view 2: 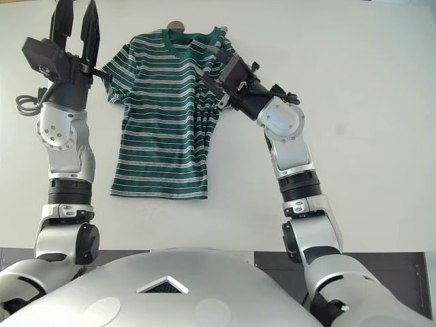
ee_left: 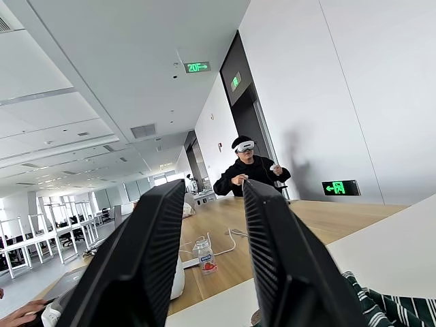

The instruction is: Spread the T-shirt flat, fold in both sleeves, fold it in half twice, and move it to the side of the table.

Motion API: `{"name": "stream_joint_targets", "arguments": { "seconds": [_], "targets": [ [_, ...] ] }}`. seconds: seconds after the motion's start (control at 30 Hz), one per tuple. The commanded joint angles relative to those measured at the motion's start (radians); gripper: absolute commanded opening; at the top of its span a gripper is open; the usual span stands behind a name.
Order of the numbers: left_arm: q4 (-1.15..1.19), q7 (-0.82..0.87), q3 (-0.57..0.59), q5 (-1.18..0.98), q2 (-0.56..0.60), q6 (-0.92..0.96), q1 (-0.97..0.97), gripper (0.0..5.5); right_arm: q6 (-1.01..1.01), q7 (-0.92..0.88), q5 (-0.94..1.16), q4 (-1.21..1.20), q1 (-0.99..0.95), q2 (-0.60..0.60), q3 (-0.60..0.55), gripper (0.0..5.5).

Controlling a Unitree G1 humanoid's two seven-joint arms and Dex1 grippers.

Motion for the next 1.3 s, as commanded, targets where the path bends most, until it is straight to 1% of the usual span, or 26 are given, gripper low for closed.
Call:
{"name": "stream_joint_targets", "arguments": {
  "seconds": [0.03,1.3],
  "targets": [
    [-0.005,-0.003,-0.008,0.013,0.004,0.002,-0.007,1.57,0.011,0.007,-0.002,0.002,-0.018,-0.018,-0.009,1.93],
    [0.012,-0.019,-0.018,0.010,0.004,-0.027,-0.011,1.57,0.014,0.004,-0.004,-0.006,-0.029,-0.031,-0.009,1.93]
  ]
}}
